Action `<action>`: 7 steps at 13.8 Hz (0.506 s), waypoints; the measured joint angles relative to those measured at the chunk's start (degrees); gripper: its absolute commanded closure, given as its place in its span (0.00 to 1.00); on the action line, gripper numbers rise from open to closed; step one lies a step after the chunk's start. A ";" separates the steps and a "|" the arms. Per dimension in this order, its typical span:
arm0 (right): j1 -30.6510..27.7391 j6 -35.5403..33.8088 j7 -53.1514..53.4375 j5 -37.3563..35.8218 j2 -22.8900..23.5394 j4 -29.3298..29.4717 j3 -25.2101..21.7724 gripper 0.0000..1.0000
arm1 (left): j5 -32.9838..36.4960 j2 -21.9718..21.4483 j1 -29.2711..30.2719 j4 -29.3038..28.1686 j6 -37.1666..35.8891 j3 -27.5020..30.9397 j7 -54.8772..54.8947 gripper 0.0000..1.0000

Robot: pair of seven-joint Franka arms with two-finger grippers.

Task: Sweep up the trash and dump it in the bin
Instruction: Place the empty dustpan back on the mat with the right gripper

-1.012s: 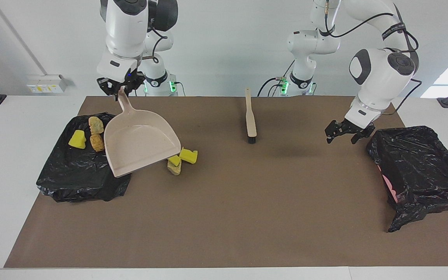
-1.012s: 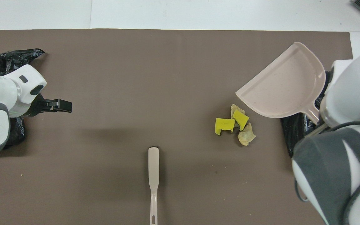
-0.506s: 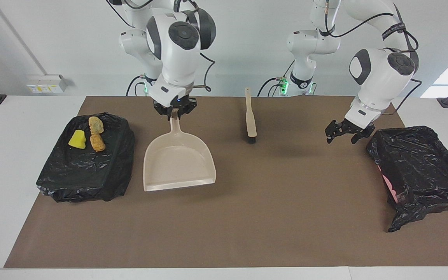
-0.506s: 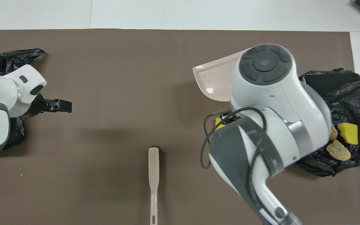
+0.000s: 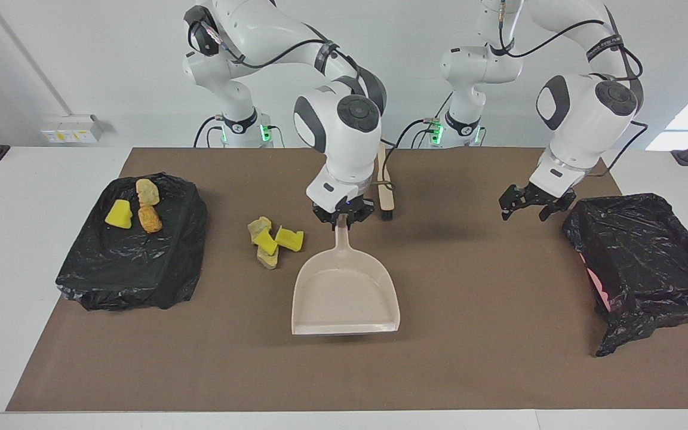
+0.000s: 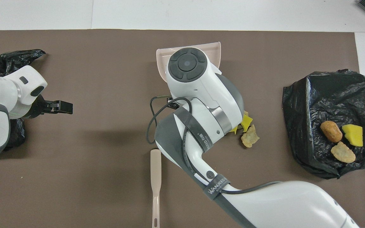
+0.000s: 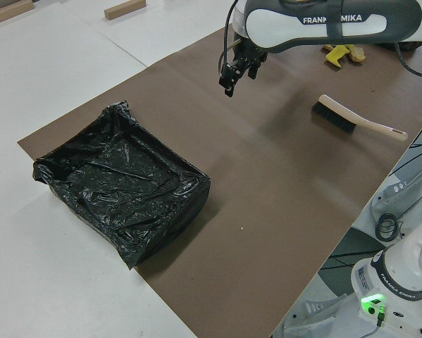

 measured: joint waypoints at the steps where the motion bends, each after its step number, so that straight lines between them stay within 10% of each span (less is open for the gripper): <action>1: 0.95 1.57 1.26 0.99 2.14 1.68 -0.02 1.00 | 0.00 0.00 0.00 0.00 0.00 0.00 0.00 0.00; 7: 3.50 6.62 1.99 6.10 7.21 3.79 0.60 1.00 | 0.00 0.00 0.00 0.00 0.00 0.00 0.00 0.00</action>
